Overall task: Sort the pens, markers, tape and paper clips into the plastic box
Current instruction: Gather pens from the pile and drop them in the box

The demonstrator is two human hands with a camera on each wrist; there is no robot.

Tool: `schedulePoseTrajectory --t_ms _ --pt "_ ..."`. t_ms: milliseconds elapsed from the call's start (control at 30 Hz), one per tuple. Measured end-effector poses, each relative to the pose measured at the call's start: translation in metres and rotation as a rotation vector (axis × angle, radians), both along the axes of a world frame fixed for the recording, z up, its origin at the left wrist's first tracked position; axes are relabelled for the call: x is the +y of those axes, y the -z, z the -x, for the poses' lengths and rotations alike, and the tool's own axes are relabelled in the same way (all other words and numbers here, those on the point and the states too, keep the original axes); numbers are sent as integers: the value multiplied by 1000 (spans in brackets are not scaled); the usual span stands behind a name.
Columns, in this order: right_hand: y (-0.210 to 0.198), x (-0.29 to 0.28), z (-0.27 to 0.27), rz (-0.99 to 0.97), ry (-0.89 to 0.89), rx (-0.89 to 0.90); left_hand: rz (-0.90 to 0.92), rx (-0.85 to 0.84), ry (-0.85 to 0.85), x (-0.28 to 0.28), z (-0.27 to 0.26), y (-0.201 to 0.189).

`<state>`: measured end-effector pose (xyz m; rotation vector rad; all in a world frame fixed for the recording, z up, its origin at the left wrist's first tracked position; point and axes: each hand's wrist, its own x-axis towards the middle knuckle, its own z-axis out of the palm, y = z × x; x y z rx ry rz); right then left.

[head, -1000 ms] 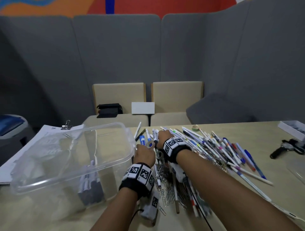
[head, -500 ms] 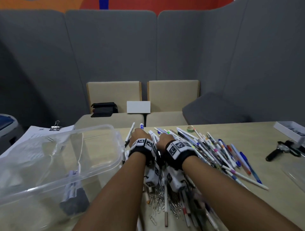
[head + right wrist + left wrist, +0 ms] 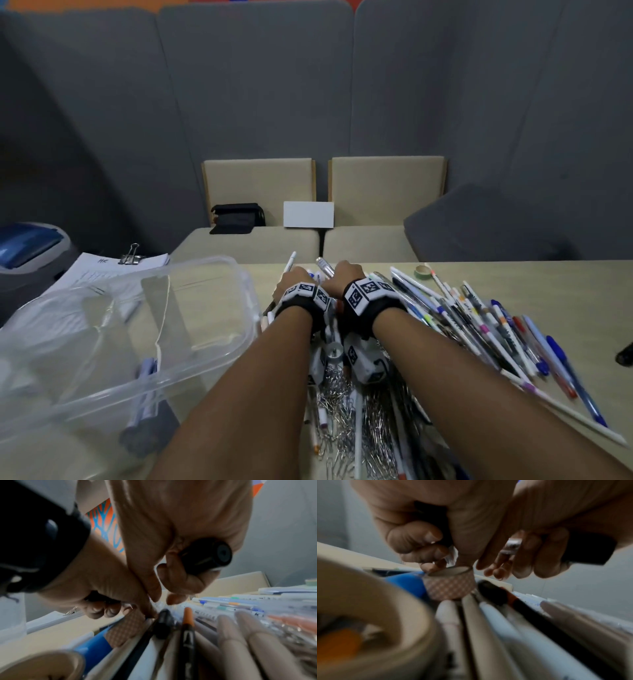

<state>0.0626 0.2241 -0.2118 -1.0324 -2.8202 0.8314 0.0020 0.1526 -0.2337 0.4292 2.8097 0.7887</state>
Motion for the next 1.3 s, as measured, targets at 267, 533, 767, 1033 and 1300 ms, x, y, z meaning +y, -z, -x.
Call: schedulePoseTrajectory --t_ms 267,533,767,1033,1300 --pt "23 4 19 -78 -45 -51 -53 -33 -34 -7 -2 1" --pt "15 -5 5 -148 -102 -110 -400 -59 -203 -13 -36 -39" --pt "-1 53 37 160 -139 53 -726 -34 6 -38 -95 -98" --pt "-117 -80 -28 368 -233 190 -728 24 91 -200 -79 -145" --pt "-118 -199 -18 416 -384 67 -275 -86 -44 -305 -47 -114"
